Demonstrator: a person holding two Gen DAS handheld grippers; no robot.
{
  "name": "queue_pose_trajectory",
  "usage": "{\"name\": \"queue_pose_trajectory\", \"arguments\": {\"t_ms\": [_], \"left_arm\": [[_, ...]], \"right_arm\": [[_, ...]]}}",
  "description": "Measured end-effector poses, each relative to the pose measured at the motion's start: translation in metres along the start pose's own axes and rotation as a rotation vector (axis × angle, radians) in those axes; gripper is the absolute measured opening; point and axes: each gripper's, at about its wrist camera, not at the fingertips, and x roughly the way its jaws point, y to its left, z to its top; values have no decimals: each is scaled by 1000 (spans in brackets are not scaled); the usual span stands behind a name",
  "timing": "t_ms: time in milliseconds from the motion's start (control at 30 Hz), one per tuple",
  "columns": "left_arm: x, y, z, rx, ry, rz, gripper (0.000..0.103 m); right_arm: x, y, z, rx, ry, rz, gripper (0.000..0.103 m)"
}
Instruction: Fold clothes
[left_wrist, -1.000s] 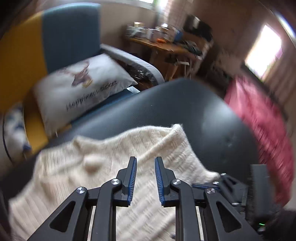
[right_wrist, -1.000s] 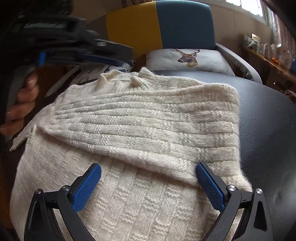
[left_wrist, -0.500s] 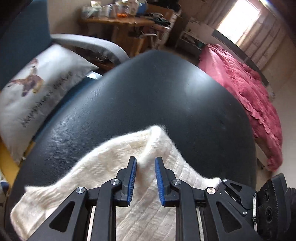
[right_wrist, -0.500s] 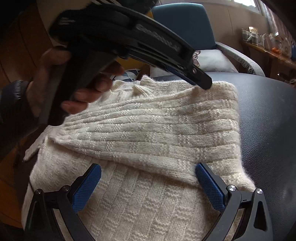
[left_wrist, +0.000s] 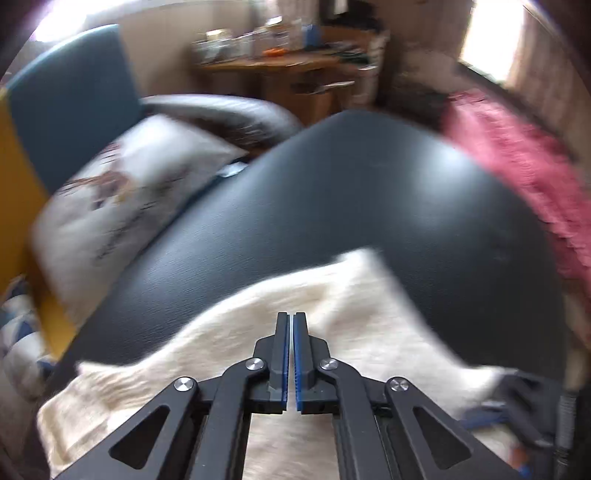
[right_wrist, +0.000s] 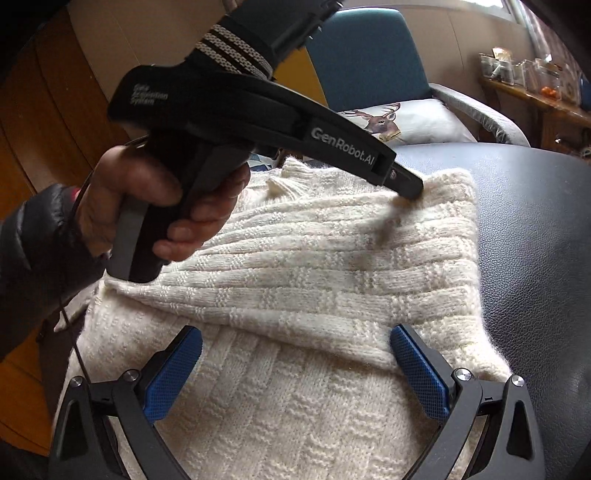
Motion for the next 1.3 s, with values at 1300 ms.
{"name": "queue_pose_trajectory", "arguments": {"t_ms": [1300], "left_arm": [[-158, 71, -280, -771, -232, 217, 16]], "right_arm": [[46, -31, 51, -215, 96, -143, 103]]}}
